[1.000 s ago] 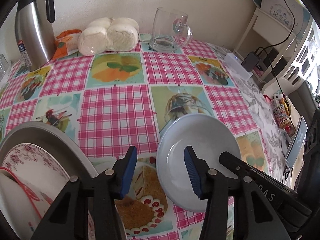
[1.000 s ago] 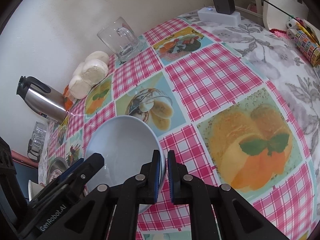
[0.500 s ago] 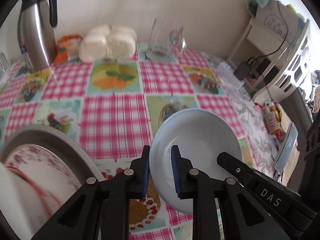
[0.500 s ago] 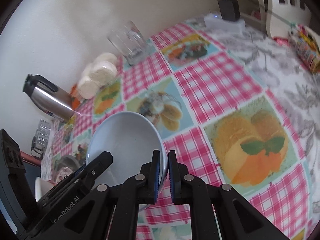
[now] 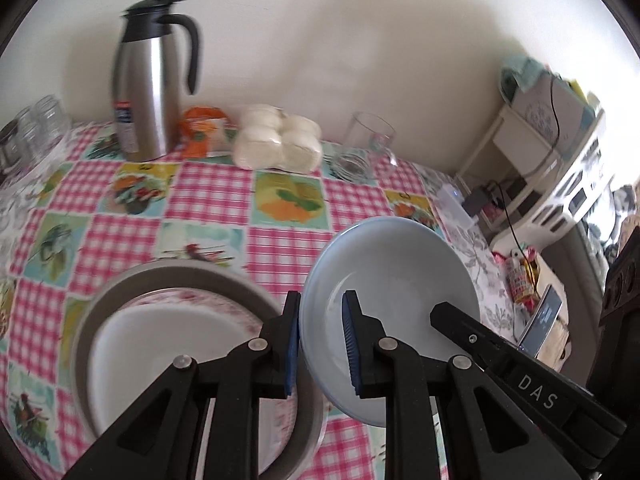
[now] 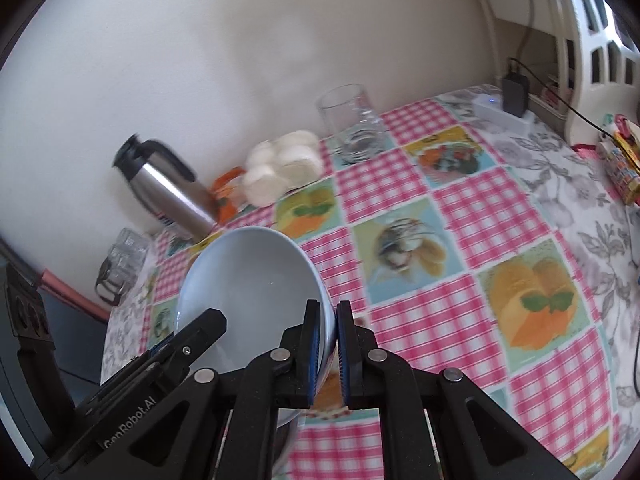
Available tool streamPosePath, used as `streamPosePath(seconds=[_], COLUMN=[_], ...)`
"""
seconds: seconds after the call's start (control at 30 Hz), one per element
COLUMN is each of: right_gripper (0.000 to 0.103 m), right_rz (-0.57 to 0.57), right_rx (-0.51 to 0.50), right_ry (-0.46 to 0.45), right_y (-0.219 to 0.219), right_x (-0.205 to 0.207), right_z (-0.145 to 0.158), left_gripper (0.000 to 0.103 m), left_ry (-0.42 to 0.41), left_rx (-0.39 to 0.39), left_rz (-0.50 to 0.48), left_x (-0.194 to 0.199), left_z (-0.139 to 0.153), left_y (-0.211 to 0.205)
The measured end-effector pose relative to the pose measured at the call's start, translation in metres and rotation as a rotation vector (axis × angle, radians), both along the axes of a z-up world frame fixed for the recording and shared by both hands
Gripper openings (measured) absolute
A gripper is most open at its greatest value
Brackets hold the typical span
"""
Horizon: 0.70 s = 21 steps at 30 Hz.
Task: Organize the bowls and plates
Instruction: 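Lift the round bowl with both tools and lower it onto the stack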
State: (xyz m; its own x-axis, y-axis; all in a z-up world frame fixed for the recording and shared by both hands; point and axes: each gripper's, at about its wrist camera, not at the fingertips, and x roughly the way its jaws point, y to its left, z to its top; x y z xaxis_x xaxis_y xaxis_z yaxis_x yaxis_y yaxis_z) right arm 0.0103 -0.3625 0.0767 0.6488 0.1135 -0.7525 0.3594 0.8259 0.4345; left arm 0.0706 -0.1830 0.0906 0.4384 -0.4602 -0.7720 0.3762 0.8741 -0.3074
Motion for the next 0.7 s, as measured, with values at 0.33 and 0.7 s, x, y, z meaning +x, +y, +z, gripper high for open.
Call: streamPosePath(seconds=[0.33, 0.7], right_gripper=[0.009, 0.012], right_rz=[0.109, 0.181], right_rx=[-0.001, -0.046], right_ry=[-0.018, 0.068], right_y=[0.079, 0.125], right_x=[0.01, 0.022], right_z=[0.015, 0.0], left_gripper=[0.021, 0.021], left_ry=[0.02, 0.094], left_rx=[-0.039, -0.066], left_rz=[0.098, 0.158], left_x=[-0.002, 0.0], left_z=[0.011, -0.006], left_y=[0.081, 0.123])
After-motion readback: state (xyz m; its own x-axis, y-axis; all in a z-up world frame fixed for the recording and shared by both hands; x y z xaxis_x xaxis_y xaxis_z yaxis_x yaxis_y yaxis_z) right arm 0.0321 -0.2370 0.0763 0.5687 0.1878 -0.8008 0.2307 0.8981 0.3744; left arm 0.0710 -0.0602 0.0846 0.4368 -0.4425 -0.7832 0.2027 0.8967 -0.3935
